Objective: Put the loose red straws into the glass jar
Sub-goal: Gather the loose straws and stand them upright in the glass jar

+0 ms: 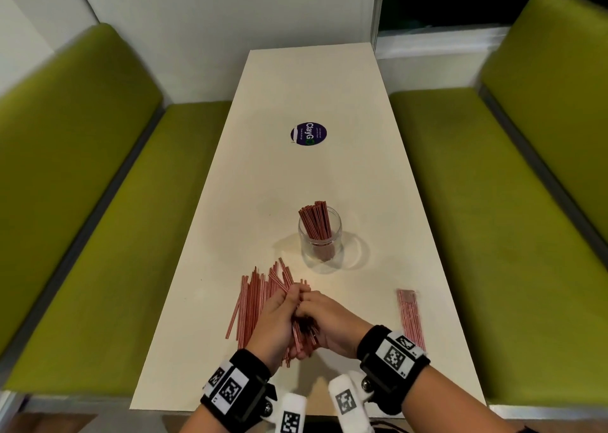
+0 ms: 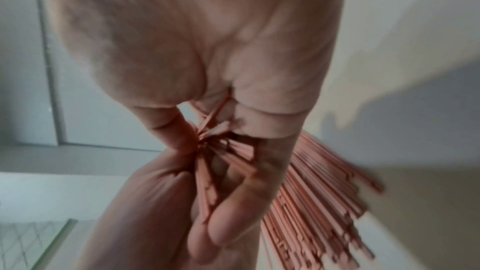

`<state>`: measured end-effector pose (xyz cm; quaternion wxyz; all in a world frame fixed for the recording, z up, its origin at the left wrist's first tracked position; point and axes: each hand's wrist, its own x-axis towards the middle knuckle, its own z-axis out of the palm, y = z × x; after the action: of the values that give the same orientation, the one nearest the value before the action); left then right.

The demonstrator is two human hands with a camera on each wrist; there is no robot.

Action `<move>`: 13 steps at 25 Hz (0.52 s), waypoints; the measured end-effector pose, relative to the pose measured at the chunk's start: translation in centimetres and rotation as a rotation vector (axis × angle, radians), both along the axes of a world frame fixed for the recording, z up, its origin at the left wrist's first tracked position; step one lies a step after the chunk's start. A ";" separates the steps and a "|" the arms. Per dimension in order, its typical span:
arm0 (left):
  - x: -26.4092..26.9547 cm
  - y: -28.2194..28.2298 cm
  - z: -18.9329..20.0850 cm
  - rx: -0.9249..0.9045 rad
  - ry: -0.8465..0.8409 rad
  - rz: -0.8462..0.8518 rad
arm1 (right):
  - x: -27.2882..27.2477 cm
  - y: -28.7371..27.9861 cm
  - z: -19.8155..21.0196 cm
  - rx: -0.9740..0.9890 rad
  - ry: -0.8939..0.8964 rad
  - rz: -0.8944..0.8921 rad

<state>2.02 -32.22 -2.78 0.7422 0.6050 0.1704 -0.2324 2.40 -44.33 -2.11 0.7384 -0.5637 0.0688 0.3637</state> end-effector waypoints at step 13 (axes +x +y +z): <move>0.4 3.9 -2.1 0.046 -0.038 0.381 | 1.7 1.1 -2.9 -1.301 -0.490 0.357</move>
<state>2.41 -28.32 -4.88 0.7620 0.5827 0.2731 -0.0722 4.09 -43.22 -4.98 0.1760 -0.9578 0.0105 0.2272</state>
